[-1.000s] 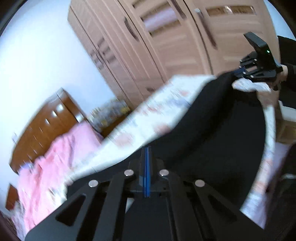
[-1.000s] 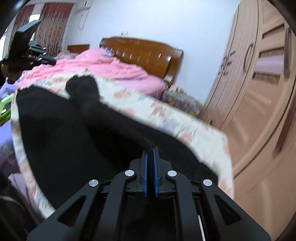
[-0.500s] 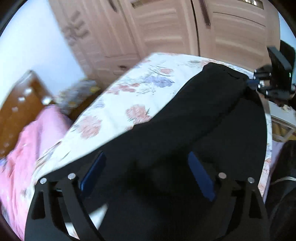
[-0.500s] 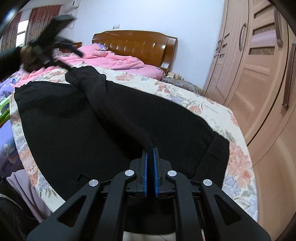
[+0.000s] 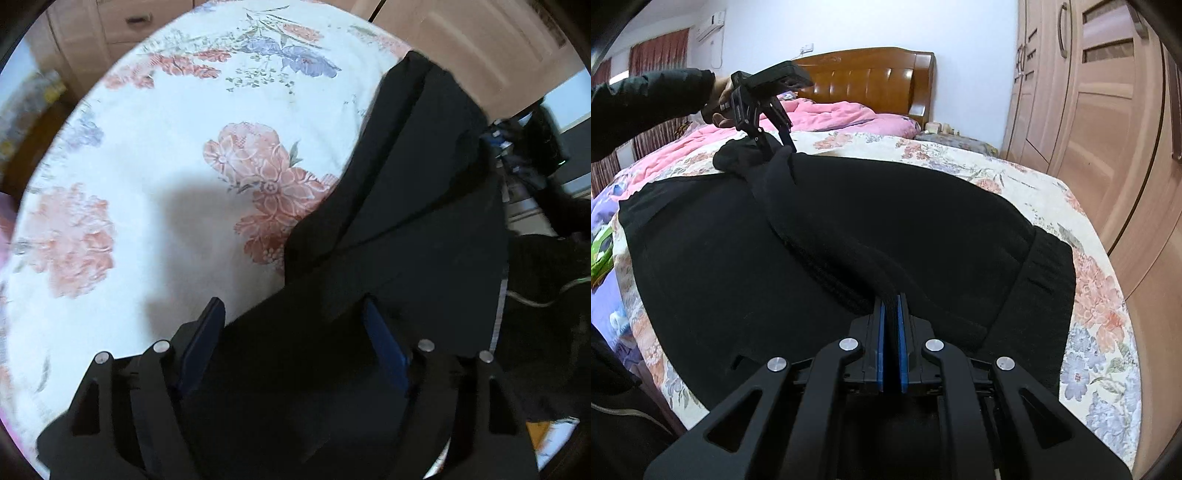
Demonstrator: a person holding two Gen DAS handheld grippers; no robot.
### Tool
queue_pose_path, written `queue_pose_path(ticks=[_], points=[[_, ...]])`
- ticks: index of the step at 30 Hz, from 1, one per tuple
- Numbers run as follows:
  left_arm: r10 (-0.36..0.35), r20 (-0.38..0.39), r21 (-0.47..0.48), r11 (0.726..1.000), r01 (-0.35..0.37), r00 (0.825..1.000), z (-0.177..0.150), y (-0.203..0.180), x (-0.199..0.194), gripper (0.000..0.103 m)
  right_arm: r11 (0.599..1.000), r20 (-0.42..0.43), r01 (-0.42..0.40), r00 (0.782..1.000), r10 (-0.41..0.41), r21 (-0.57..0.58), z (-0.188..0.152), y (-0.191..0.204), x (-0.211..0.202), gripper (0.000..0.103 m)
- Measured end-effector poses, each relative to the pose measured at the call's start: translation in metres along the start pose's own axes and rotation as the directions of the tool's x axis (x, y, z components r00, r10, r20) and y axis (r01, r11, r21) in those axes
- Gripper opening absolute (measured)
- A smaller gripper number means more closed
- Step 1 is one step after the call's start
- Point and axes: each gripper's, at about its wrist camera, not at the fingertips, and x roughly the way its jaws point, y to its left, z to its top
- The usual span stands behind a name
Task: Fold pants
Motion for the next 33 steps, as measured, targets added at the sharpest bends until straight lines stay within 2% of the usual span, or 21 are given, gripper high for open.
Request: queue_pose_path(ticks=[2,4,5,7,8,9,11,13,17,19,21,23,26,29,31,33], points=[[-0.061,-0.021,0.012,0.998,0.062,0.998,0.002,0.005,0.004,0.071,1.000,-0.001,-0.001,1.000,0.001,0.019,0.000,0.000,0.001,0.008],[-0.113,-0.041,0.027,0.993,0.115,0.993,0.004,0.005,0.007,0.052,1.000,-0.001,0.000,1.000,0.000,0.029,0.000,0.000,0.001,0.008],[-0.114,-0.036,0.040,0.993,0.115,0.993,0.004,0.002,0.005,0.046,0.999,-0.004,0.001,1.000,-0.001,0.033,0.000,0.001,0.000,0.008],[-0.047,-0.008,0.078,0.996,0.048,0.999,0.002,-0.012,-0.008,0.028,0.999,-0.005,0.006,1.000,-0.006,0.033,0.002,0.002,0.000,0.008],[0.003,0.005,0.094,0.996,-0.003,1.000,-0.001,-0.019,-0.014,0.023,0.999,-0.006,0.007,1.000,-0.007,0.033,0.001,0.002,-0.001,0.008],[0.097,0.039,0.112,0.989,-0.100,0.995,-0.005,-0.031,-0.024,0.005,0.999,-0.006,0.009,1.000,-0.009,0.032,0.002,0.001,-0.001,0.008],[0.195,0.097,0.117,0.972,-0.206,0.976,-0.013,-0.051,-0.044,0.005,1.000,-0.001,0.017,1.000,-0.017,0.025,0.003,0.002,-0.004,0.008],[0.297,0.153,0.121,0.941,-0.316,0.943,-0.029,-0.081,-0.067,0.005,1.000,0.004,0.024,1.000,-0.024,0.010,0.004,0.004,-0.006,0.008],[0.394,0.153,0.108,0.905,-0.412,0.906,-0.069,-0.138,-0.081,0.005,0.999,0.034,0.038,0.999,-0.037,-0.034,0.008,0.003,-0.017,0.008],[0.453,0.153,0.107,0.876,-0.470,0.878,-0.095,-0.174,-0.080,0.005,0.999,0.061,0.037,0.998,-0.034,-0.039,0.010,0.001,-0.027,0.008],[0.491,0.191,0.086,0.854,-0.513,0.850,-0.117,-0.209,-0.079,0.005,0.996,0.084,0.056,0.995,-0.049,-0.074,0.013,0.002,-0.035,0.008],[0.495,0.253,0.038,0.853,-0.520,0.831,-0.140,-0.248,-0.071,0.005,0.990,0.105,0.084,0.992,-0.072,-0.115,0.015,0.003,-0.043,0.008],[0.487,0.297,-0.010,0.861,-0.508,0.821,-0.166,-0.292,-0.039,0.005,0.988,0.131,0.095,0.988,-0.078,-0.123,0.012,-0.001,-0.056,0.008],[0.499,0.287,-0.083,0.863,-0.498,0.817,-0.180,-0.295,0.006,0.005,0.987,0.090,0.069,0.994,-0.056,-0.148,0.000,0.003,-0.054,0.008],[0.493,0.296,-0.145,0.870,-0.472,0.818,-0.189,-0.289,0.032,0.005,0.976,0.042,0.085,0.996,-0.078,-0.202,-0.014,0.012,-0.047,0.008],[0.488,0.339,-0.199,0.873,-0.446,0.804,-0.195,-0.285,0.043,0.005,0.967,0.000,0.102,0.994,-0.105,-0.234,-0.029,0.019,-0.043,0.008]])
